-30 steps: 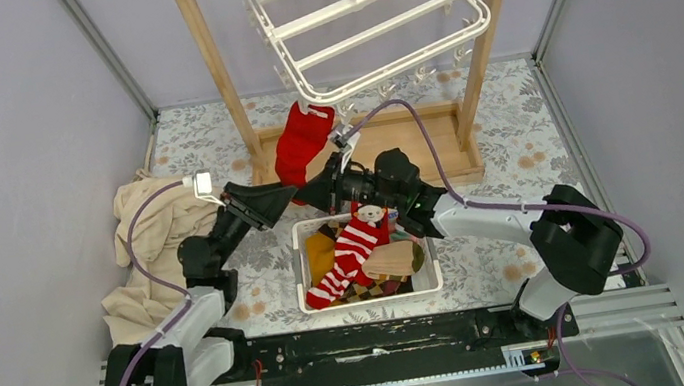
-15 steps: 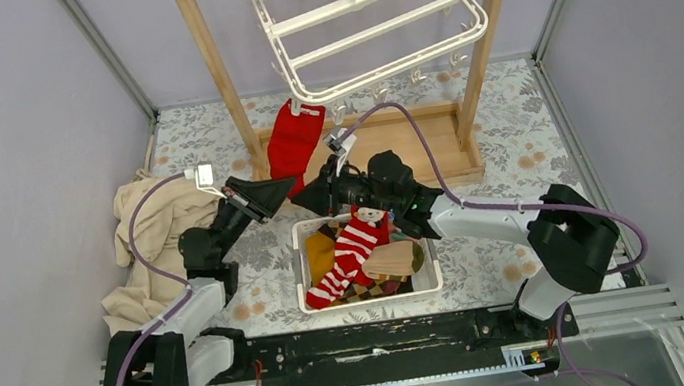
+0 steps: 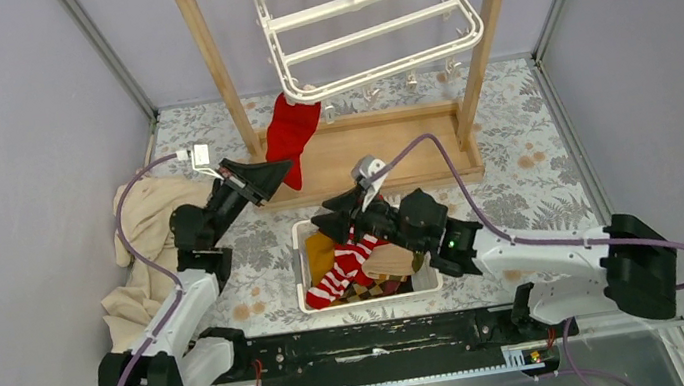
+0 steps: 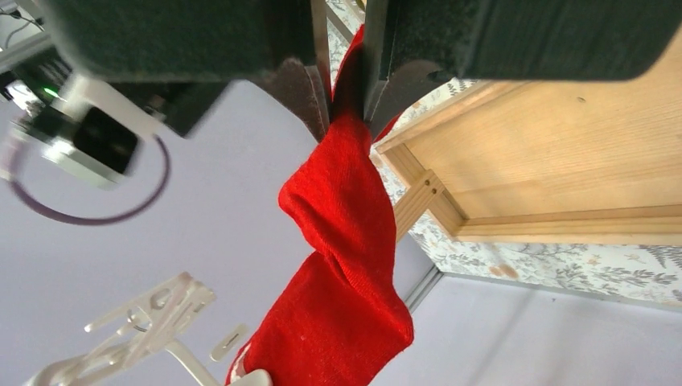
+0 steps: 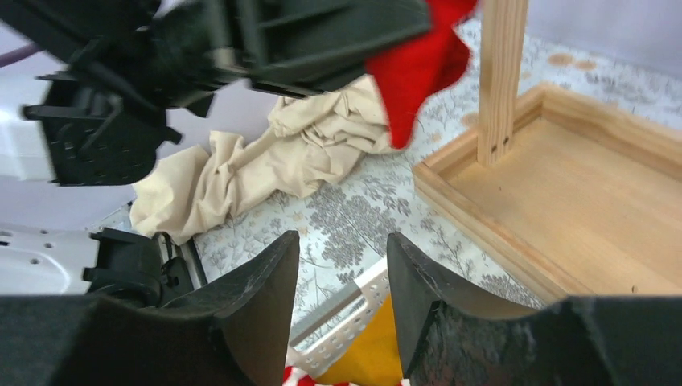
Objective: Remove the socks clipped to the hanger
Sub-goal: Remove the sock from the hanger.
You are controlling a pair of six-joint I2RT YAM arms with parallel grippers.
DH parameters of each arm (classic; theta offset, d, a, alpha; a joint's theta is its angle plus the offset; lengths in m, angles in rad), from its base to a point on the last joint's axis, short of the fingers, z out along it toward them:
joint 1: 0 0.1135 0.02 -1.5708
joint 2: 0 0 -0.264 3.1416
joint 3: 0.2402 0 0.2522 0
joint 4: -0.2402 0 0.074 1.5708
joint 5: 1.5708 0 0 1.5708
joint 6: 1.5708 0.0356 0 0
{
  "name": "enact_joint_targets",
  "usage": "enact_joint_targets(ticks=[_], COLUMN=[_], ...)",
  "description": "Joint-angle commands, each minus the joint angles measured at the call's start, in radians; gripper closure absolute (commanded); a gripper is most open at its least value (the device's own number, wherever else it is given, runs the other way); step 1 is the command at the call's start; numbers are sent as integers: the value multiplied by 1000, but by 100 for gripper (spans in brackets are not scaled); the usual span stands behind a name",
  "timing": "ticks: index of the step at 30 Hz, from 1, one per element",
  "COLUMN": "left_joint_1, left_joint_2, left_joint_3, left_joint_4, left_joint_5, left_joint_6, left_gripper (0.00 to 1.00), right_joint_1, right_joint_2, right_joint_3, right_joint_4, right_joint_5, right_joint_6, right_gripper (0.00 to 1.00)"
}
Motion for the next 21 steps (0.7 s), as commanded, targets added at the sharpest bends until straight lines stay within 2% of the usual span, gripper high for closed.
enact_joint_targets(ticks=[1,6,12,17,21], left_joint_1=[-1,-1,-1,0,0], left_joint_2=[-15,-11,-24,-65,-93], left_joint_3=[73,106,123,134,155], left_joint_4=[-171,-240,-321,-399,-452], left_joint_5=[-3,6,-11,-51,-64], left_joint_6=[89,112,147,177,194], left_gripper=[77,77,78,78,78], right_joint_1=[139,201,201,161,105], right_joint_2=[-77,-62,64,161,205], right_joint_3=[34,136,397,619,709], right_joint_4=[33,71,-20,-146,-213], right_joint_5=[254,334,401,423,423], right_joint_6=[-212,-310,-394,-401,-373], right_gripper=[49,48,47,45,46])
